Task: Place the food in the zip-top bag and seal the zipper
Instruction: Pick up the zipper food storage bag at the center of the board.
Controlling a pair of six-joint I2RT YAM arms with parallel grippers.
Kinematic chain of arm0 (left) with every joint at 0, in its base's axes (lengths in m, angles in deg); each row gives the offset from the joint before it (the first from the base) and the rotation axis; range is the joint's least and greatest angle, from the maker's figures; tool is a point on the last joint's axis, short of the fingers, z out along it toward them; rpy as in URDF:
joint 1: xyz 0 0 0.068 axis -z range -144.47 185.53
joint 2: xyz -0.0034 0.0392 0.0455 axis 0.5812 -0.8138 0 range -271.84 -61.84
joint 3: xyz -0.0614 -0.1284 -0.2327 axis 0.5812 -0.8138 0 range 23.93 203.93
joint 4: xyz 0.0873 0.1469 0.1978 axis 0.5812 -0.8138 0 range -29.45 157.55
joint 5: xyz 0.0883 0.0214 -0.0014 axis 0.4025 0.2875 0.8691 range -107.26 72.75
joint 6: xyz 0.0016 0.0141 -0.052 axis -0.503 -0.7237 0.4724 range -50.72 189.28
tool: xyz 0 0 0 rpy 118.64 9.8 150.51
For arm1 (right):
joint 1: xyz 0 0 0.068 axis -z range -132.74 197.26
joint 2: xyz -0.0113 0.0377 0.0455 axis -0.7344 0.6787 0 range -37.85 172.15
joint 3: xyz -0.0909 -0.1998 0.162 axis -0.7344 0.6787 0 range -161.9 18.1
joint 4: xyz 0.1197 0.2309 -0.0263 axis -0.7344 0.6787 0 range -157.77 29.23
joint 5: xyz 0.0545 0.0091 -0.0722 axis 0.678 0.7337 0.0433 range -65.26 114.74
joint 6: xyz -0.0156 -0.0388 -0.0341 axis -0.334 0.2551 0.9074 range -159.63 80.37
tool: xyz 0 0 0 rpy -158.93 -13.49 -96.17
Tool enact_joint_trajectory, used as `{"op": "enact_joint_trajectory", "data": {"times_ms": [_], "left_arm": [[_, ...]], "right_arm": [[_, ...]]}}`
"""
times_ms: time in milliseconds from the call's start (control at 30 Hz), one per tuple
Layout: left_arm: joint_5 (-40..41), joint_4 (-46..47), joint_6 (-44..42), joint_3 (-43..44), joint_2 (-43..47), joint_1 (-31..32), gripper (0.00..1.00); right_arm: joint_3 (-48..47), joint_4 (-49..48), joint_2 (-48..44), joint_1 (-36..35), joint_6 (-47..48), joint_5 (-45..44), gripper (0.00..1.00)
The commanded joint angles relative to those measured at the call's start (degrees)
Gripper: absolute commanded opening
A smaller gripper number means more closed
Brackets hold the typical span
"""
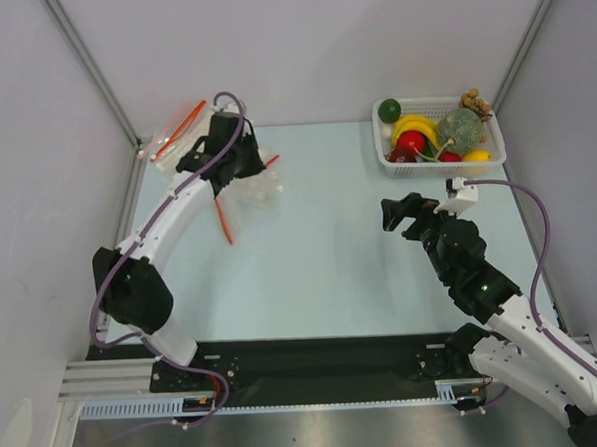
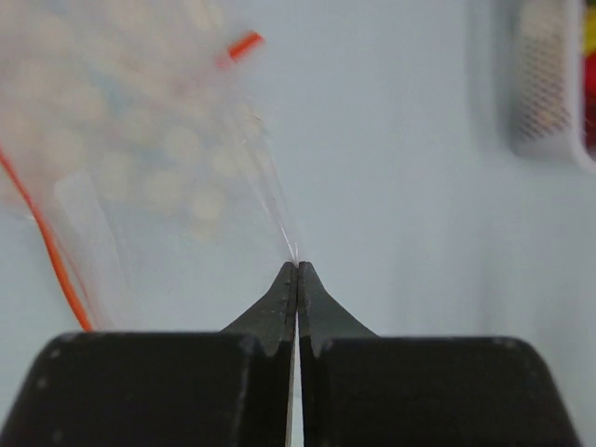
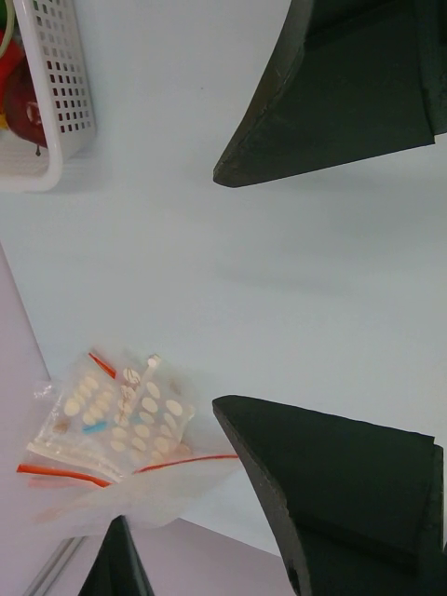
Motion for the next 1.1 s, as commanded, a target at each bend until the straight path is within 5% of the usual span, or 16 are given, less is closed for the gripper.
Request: {"op": "enact_joint_trajectory", "data": {"times_ms": [0,400,800,1067], "left_arm": [[-12.15,3.55,4.99,-5.18,8.05,6.23,0.00],[-26.40,29.30,19.24,-27.78,25.67,19.78,0.02],[-26.24,36.08,14.06,-35.69,21.01,21.19,0.03],[-19.99,33.26,6.06,-38.41,24.60,20.75,0.03]], "right_arm": [[-0.31,-1.70,-0.13,0.22,0.38,-0.62,0.98],[-0.13,-1.70,-1.19,0.40,1.08,-2.73,0.98],[-0.05,-2.84,2.68,0.48,2.40,1.39,0.95],[1.45,-7.76,6.45,0.40,7.58,14.84,0.83]]}}
